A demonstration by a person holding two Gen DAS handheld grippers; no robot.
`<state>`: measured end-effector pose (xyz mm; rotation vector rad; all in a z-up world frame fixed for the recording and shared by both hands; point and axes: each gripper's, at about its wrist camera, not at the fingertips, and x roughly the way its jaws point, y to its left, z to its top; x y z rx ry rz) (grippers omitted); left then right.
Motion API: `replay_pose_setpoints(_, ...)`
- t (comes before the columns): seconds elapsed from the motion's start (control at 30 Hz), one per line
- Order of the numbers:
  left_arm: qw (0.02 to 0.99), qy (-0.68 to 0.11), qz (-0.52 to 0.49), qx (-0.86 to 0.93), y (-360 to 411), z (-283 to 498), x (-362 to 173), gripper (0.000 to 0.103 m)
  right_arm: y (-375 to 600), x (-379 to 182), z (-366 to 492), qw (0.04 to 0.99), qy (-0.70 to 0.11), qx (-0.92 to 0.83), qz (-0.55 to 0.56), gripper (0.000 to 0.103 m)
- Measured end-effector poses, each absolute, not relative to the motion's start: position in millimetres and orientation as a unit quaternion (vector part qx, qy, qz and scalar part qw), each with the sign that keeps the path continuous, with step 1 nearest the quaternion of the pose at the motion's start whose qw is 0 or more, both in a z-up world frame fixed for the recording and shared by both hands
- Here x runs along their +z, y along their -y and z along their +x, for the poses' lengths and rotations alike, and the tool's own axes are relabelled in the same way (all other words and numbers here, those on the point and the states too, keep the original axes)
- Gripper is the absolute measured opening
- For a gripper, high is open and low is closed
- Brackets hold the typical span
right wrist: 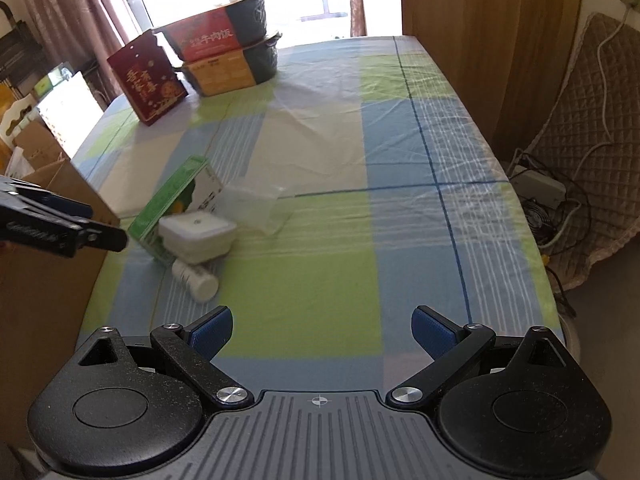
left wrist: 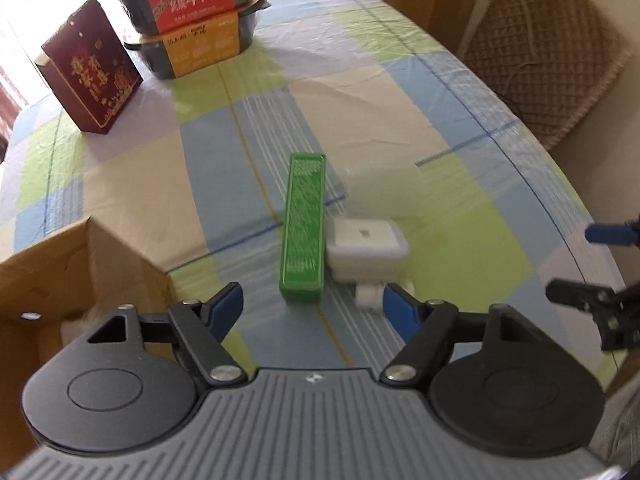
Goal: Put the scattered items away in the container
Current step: 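Grasp the green box with the left gripper and lift it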
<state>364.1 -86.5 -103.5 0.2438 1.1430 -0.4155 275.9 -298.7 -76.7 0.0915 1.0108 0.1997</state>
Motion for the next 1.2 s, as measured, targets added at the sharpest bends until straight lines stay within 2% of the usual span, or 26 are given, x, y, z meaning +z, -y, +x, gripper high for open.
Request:
replay_pose_setpoints(0.23,0.807,-0.554,0.098,-0.181,96.6,409.6,-131.1,0.069,303.6,-88.7,308.6,0.866,-0.491,0.093,0.030,0.101)
replay_pose_setpoints(0.33,0.801,-0.564,0.096,-0.179,100.0,424.0,-143.0,0.063,306.2,-92.4,317.1,0.864,-0.494,0.090,0.032,0.101)
replay_pose_setpoints(0.43,0.795,-0.570,0.094,-0.184,103.9,435.4,-152.7,0.051,307.3,-96.0,322.5,0.862,-0.498,0.089,0.044,0.101)
replay_pose_setpoints(0.5,0.794,-0.569,0.096,-0.191,105.6,438.6,-155.0,0.026,306.5,-97.9,325.6,0.861,-0.497,0.092,0.053,0.101)
replay_pose_setpoints(0.73,0.800,-0.558,0.097,-0.200,99.5,445.9,-150.3,0.025,291.8,-99.2,338.9,0.871,-0.464,0.149,0.055,0.101)
replay_pose_setpoints(0.97,0.826,-0.524,0.072,-0.193,64.9,449.7,-103.7,0.025,265.0,-99.5,358.0,0.866,-0.415,0.268,-0.077,0.100)
replay_pose_setpoints(1.17,0.848,-0.490,0.037,-0.197,31.4,437.9,-52.3,0.025,248.4,-105.0,375.9,0.842,-0.403,0.331,-0.137,0.100)
replay_pose_setpoints(1.2,0.849,-0.488,0.032,-0.199,27.3,435.3,-46.6,0.025,244.5,-107.9,378.5,0.837,-0.404,0.339,-0.144,0.091)
